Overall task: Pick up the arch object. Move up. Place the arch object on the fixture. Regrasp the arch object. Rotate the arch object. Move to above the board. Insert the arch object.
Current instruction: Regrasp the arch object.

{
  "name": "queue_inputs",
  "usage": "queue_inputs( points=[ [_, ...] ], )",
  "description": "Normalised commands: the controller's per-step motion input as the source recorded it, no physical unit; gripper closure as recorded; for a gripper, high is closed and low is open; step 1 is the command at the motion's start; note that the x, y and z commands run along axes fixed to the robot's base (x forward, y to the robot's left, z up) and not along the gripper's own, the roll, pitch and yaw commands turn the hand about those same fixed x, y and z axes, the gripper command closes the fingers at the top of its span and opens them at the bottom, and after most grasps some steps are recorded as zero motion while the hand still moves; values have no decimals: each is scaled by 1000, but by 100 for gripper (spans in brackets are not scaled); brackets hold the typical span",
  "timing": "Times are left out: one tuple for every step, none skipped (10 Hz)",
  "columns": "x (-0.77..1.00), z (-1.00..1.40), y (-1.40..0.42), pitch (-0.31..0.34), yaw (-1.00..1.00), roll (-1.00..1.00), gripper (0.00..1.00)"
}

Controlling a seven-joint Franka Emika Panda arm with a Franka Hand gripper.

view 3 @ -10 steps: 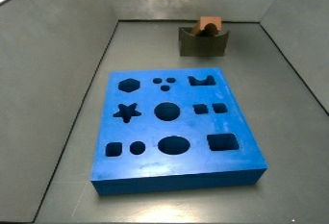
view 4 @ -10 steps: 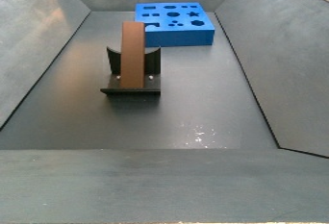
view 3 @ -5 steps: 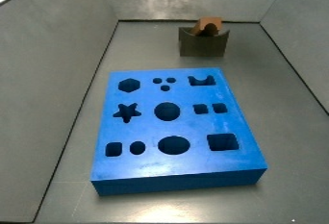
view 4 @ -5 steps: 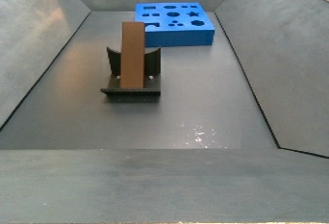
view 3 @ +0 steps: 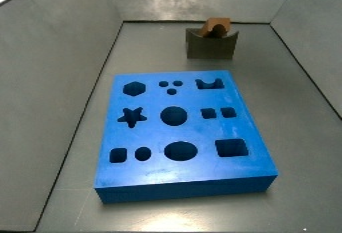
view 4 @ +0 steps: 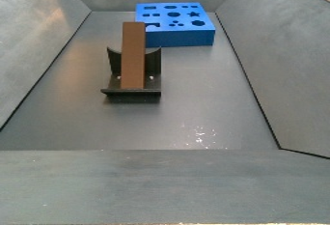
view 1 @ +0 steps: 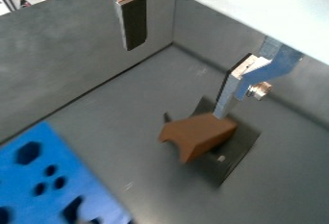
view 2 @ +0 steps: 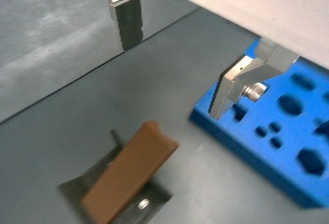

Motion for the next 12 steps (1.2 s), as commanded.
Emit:
queue_inputs(
  points=[
    [-2, 11, -19, 8, 24, 1000, 0],
    [-1, 8, -19, 15, 26, 1000, 0],
    [8, 9, -23, 23, 28, 1000, 0],
    [21, 3, -23, 30, 30, 1000, 0],
    [36, -1, -26, 43, 34, 1000, 0],
    [47, -3, -30, 56, 38, 1000, 0],
    [62, -3, -31, 71, 44, 1000, 0],
    [74, -4, -36, 91, 52, 1000, 0],
    [84, -1, -40, 120, 67, 1000, 0],
    [88, -1, -42, 145, 86, 1000, 0],
    [94, -5, -44, 176, 113, 1000, 0],
    [100, -4, -51, 197, 154, 897, 0]
  ],
)
